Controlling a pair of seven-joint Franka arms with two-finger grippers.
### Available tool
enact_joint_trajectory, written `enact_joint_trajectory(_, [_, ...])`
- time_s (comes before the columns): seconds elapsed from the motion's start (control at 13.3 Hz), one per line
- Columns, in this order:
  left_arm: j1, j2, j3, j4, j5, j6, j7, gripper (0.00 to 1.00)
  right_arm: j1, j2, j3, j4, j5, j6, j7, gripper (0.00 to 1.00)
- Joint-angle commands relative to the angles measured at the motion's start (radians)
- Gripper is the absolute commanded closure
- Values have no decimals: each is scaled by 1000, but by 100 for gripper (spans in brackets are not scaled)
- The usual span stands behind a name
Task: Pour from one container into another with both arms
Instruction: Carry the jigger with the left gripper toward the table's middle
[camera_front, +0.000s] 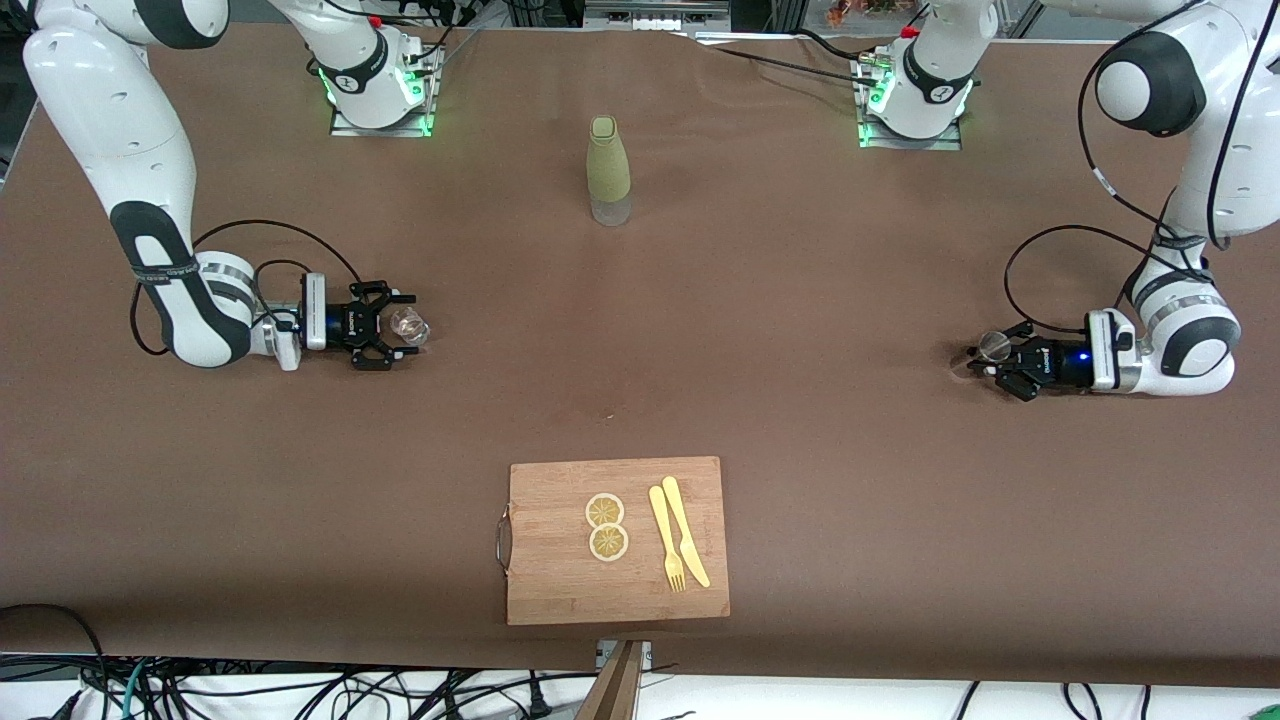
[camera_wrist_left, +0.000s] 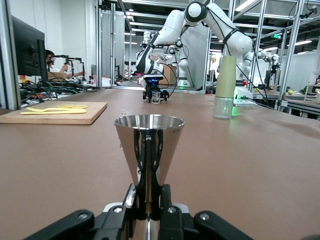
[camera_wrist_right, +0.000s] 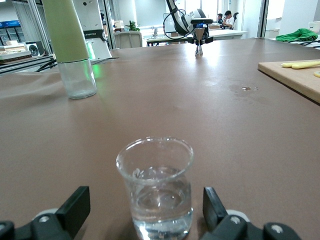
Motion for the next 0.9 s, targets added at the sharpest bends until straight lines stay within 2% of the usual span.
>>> enact_joint_trajectory(0.0, [-54, -14, -41, -3, -17, 37, -49, 100, 7, -31, 0, -35, 28, 14, -50, 0])
enact_joint_trajectory(0.15, [-84, -30, -70, 1, -26, 45, -103, 100, 7, -29, 0, -35, 29, 15, -50, 0])
enact_joint_trajectory(0.3, [-122, -44, -124, 0, -29, 112, -130, 100, 7, -29, 1, -35, 31, 14, -51, 0])
enact_joint_trajectory(0.6, [-246, -39, -182, -16, -181, 218, -167, 100, 10, -28, 3, -34, 32, 15, -52, 0])
enact_joint_trajectory(0.75, [-300, -38, -217, -16, -219, 285, -181, 100, 16, -28, 3, -34, 38, 15, -52, 0])
enact_joint_trajectory(0.83, [-321, -36, -236, -16, -232, 320, -192, 100, 25, -28, 3, -35, 80, 14, -65, 0])
